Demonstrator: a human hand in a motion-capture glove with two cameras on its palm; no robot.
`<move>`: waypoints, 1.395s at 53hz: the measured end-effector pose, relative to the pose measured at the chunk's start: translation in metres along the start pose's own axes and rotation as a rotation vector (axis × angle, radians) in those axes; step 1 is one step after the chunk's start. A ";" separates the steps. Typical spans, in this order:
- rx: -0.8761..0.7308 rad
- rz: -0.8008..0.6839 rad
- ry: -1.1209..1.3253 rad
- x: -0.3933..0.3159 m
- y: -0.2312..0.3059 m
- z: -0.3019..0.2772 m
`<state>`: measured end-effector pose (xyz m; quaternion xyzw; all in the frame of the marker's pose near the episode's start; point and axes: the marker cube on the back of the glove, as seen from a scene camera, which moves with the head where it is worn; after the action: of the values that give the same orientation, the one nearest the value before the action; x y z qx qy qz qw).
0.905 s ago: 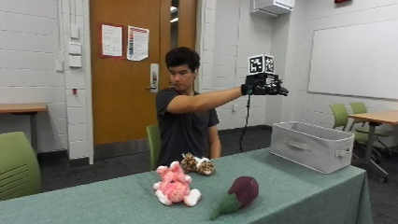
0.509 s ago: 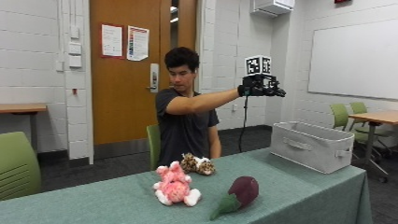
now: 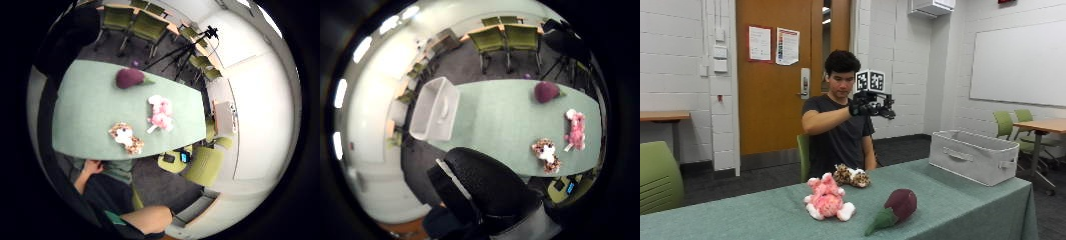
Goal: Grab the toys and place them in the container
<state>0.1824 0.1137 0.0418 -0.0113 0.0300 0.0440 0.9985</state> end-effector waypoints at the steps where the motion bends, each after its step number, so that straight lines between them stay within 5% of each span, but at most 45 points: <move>1: -0.005 0.006 0.005 0.007 0.002 0.009; 18: -0.108 0.121 -0.057 0.068 0.043 0.176; 38: -0.288 0.194 -0.144 0.087 0.061 0.267; 46: -0.301 0.195 -0.245 0.086 0.068 0.265; 63: -0.042 0.217 -0.249 0.075 0.031 0.206; 69: 0.016 0.383 -0.239 0.044 -0.011 0.147; 74: 0.065 0.168 -0.245 0.016 -0.028 0.094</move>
<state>0.2060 0.0891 0.1356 0.0292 -0.0900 0.1275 0.9873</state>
